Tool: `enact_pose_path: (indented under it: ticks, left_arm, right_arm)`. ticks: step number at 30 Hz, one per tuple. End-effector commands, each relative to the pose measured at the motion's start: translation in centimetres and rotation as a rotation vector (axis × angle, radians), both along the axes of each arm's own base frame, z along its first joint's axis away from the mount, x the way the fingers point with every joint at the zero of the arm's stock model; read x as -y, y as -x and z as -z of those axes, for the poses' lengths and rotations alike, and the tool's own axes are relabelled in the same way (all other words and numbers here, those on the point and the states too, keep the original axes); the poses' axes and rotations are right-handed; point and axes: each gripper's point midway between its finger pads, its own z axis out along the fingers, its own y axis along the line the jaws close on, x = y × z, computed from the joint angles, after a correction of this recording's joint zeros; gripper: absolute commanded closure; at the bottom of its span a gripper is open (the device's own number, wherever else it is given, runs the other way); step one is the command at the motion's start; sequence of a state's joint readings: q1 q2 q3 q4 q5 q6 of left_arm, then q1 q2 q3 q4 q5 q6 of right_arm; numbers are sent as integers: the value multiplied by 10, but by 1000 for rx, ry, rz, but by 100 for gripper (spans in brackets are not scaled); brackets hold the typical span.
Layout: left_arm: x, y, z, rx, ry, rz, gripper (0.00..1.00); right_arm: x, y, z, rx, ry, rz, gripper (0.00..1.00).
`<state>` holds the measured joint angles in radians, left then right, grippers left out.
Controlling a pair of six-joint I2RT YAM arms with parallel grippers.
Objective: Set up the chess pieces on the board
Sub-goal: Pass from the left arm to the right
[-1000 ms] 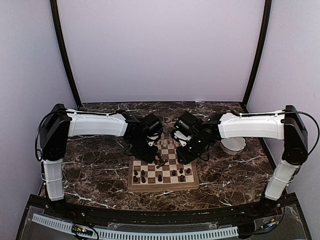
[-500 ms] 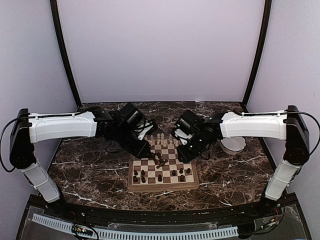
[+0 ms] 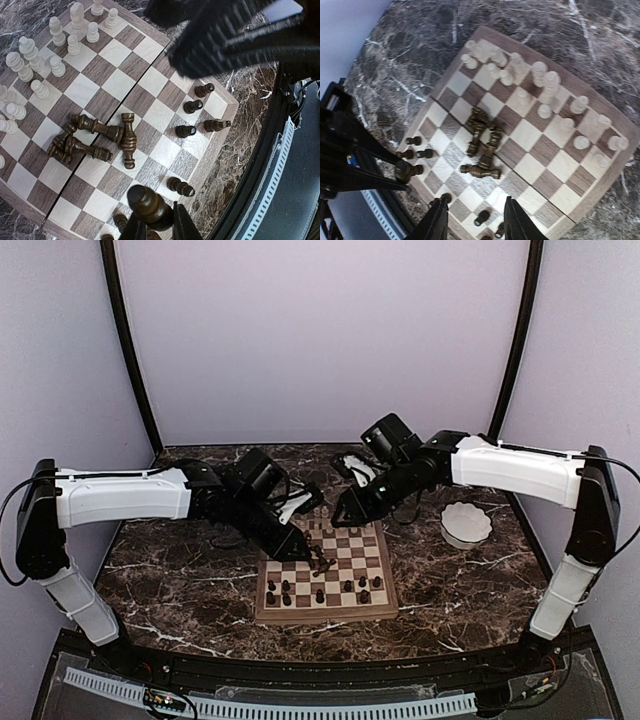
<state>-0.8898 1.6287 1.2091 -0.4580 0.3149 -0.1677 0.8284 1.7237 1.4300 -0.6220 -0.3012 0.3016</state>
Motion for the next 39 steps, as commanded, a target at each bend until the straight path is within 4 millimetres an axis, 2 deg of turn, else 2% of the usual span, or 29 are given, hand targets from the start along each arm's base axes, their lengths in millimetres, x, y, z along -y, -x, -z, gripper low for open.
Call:
enact_pose_path:
  ticks: [1,7,14,21,27,32,39]
  left_arm:
    - [13,-1,-14,18,63,47,84]
    - [18,0,-18,15,86,53,84]
    - [20,0,-24,17,105,44,84]
    - [22,0,-31,29,128,44,84]
    - [21,1,-34,45,135,44,84]
    - [22,4,-34,48,145,45,84]
    - [20,2,-34,83,128,42,83]
  right_arm:
    - [-30,22,-14,-133,-179,-137,58]
    - [-31,27,-10,-275,-300,-145,56]
    - [-33,26,-2,-327,-334,-139,55]
    - [-43,18,-5,-349,-380,-129,56]
    - [-46,19,2,-380,-382,-124,60]
    - [-46,22,4,-391,-382,-126,68]
    - [-47,27,0,-400,-409,-146,88]
